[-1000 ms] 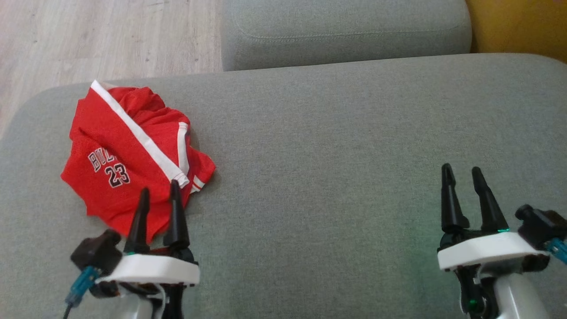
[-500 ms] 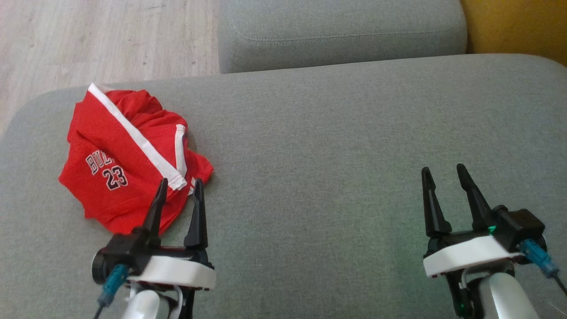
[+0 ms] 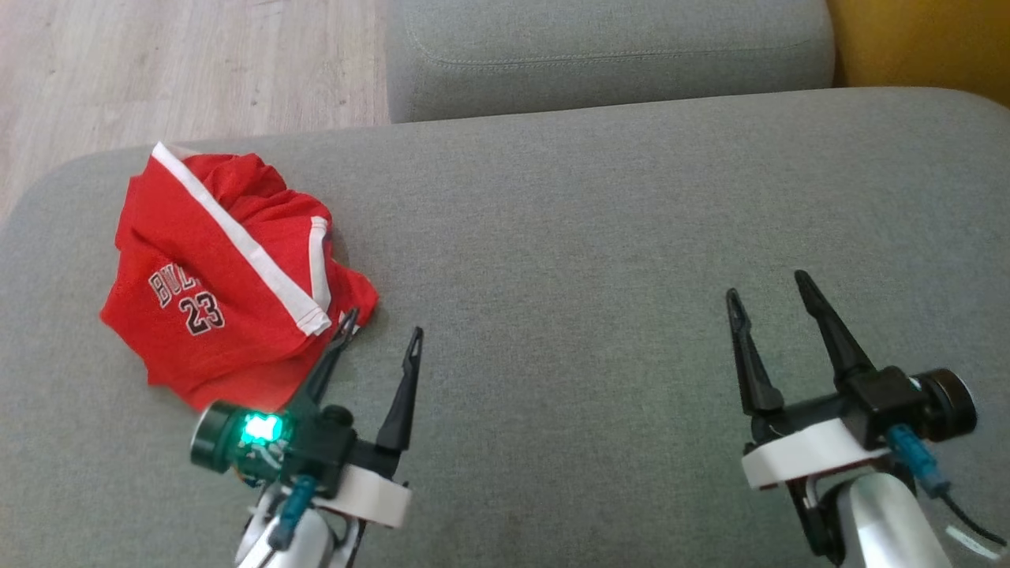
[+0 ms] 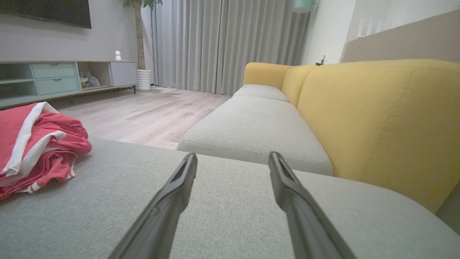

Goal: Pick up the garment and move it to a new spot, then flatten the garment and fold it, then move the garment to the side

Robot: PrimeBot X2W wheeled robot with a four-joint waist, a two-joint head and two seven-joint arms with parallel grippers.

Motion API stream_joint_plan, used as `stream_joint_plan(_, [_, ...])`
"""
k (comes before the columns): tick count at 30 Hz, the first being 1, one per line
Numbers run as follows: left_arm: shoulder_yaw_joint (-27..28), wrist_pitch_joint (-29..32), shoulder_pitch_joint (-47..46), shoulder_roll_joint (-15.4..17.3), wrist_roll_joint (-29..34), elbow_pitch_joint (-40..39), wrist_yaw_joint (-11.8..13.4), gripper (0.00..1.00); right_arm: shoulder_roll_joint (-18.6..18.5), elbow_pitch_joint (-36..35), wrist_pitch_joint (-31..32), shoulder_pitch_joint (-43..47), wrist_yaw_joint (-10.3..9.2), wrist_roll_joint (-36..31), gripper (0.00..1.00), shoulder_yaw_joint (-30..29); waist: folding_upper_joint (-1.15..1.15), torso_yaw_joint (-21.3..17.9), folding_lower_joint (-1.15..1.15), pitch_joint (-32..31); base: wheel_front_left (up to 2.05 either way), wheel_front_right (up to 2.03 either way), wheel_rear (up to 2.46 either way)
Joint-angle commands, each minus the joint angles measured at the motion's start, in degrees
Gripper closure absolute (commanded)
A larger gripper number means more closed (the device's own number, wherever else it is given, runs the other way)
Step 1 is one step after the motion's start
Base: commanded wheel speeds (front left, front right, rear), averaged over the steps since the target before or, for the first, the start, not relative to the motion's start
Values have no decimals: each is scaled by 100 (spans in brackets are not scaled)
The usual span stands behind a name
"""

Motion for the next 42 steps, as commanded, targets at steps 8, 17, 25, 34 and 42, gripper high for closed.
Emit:
stream_joint_plan(8, [319,-208,-239,-213,-335,-342,249,0,-55,-268,-197,-256,-4,47,0,162,0,11,0,-6,0,0,0])
stream_joint_plan(17, [1080,-324,102,-581,-951,-429,-196,0,-59,110,-314,-181,-4,1188,0,114,0,-11,0,-33,0,0,0])
stream_joint_plan(25, [1255,-324,189,-725,-1037,66,-499,0,-59,499,-314,-201,-4,1430,0,185,0,-16,0,-93,0,0,0])
stream_joint_plan(34, [1415,-324,153,-777,-988,130,-597,0,-59,517,-314,-223,-4,1495,0,157,0,22,0,-105,0,0,0])
stream_joint_plan(42, [1557,-324,174,-794,-910,132,-601,0,-59,515,-314,-185,-4,1534,0,268,0,271,0,-126,0,0,0])
